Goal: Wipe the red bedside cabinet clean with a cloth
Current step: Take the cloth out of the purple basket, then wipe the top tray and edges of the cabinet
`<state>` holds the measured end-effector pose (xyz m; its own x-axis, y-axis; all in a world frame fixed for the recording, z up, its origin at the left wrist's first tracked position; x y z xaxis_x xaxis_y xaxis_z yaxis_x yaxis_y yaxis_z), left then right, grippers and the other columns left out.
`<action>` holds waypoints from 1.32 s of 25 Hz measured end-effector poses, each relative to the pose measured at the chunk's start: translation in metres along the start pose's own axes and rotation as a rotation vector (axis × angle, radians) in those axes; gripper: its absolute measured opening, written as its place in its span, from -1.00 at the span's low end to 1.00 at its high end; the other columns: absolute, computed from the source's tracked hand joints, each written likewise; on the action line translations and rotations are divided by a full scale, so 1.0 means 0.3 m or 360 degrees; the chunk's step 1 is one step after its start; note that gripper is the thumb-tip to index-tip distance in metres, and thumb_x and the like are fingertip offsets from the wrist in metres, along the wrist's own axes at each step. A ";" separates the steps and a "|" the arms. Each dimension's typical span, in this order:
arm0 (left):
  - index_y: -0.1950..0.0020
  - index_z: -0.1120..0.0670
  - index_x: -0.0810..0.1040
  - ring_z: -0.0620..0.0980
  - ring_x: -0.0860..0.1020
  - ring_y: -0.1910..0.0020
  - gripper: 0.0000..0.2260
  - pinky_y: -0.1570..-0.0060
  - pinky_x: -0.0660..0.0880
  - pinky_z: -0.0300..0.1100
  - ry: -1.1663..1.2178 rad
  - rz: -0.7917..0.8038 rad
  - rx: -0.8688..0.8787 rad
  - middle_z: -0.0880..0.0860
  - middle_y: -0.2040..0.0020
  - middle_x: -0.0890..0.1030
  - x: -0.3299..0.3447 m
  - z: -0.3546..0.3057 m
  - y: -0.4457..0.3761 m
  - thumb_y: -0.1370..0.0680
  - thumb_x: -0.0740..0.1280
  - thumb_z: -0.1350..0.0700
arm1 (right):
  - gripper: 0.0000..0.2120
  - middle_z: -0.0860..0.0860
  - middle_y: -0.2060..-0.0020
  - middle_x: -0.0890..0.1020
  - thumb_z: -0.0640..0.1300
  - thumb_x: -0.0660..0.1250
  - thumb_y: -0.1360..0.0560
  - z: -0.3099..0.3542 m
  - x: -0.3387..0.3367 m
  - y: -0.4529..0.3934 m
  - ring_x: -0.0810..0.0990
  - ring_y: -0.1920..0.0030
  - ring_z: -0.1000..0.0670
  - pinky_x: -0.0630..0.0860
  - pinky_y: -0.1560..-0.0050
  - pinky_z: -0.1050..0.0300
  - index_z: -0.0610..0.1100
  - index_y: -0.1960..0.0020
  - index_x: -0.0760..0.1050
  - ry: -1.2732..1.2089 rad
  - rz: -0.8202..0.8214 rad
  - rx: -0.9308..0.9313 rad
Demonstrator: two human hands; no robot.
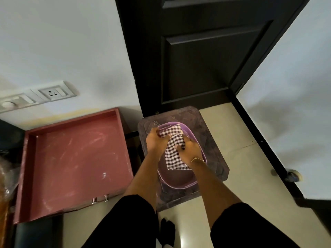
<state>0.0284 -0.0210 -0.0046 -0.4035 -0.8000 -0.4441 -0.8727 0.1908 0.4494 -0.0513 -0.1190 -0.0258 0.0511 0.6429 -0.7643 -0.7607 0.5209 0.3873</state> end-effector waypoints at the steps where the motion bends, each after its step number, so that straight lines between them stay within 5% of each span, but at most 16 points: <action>1: -0.23 0.12 0.48 0.07 0.58 -0.07 -0.65 -0.11 0.55 -0.05 0.0139 0.0005 -0.0093 0.09 -0.13 0.59 -0.012 0.000 0.009 -0.47 0.40 0.09 | -0.52 -0.18 -0.30 0.48 -0.06 0.18 -0.58 0.027 -0.025 0.012 0.48 -0.25 -0.19 0.44 -0.30 -0.05 -0.16 -0.46 0.23 -0.0060 -0.0041 0.0006; 6: -0.31 0.11 0.44 0.11 0.55 -0.16 -0.65 -0.22 0.49 0.04 0.0314 0.0181 -0.0101 0.10 -0.22 0.56 -0.098 -0.069 0.066 -0.53 0.30 0.08 | -0.57 -0.15 -0.32 0.47 -0.13 0.19 -0.59 0.208 -0.122 0.080 0.47 -0.27 -0.15 0.44 -0.27 0.03 -0.16 -0.44 0.27 -0.0232 -0.0194 -0.0139; 12: -0.30 0.14 0.43 0.04 0.55 -0.12 -0.68 -0.13 0.49 -0.09 0.0384 0.0136 0.0090 0.06 -0.19 0.56 -0.335 -0.090 0.105 -0.56 0.26 0.10 | -0.45 -0.12 -0.39 0.39 -0.18 0.16 -0.60 0.428 -0.139 0.184 0.40 -0.35 -0.15 0.40 -0.31 -0.04 -0.01 -0.52 0.03 -0.0234 -0.0185 -0.0409; 24: -0.26 0.12 0.45 0.14 0.54 -0.17 -0.64 -0.24 0.46 0.11 0.0207 0.0314 0.0417 0.12 -0.21 0.57 -0.932 0.075 0.221 -0.48 0.35 0.23 | -0.54 -0.18 -0.25 0.41 -0.22 0.19 -0.57 0.874 0.078 0.489 0.40 -0.26 -0.17 0.37 -0.31 0.01 0.02 -0.44 0.29 -0.0162 -0.0309 -0.0728; 30: 0.13 0.21 0.52 0.13 0.52 0.11 -0.75 0.04 0.48 -0.02 0.0765 0.0356 0.0160 0.16 0.12 0.56 -1.020 0.243 0.211 -0.44 0.13 0.48 | -0.35 -0.13 -0.40 0.24 -0.09 0.29 -0.50 0.932 0.255 0.551 0.25 -0.39 -0.15 0.23 -0.42 0.05 0.04 -0.51 0.08 0.0033 -0.0121 -0.0734; 33: 0.16 0.19 0.53 0.17 0.53 0.05 -0.75 0.01 0.48 0.04 0.0827 0.0265 0.0189 0.20 0.11 0.57 -1.030 0.339 0.100 -0.44 0.11 0.43 | -0.27 -0.12 -0.46 0.14 0.03 0.32 -0.47 0.936 0.371 0.505 0.15 -0.45 -0.16 0.18 -0.46 0.01 0.06 -0.52 0.01 0.0102 -0.0100 -0.0786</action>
<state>0.0991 0.2898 0.0673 -0.3764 -0.9230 0.0798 -0.8457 0.3775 0.3772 0.0209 0.1893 0.0927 0.0784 0.5752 -0.8143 -0.9737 0.2195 0.0613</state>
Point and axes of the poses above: each hand's wrist, its own y-axis away from the middle knuckle, its own x-axis out of the palm, z = x × y, the point moved 3 cm from there along -y, towards the middle knuckle
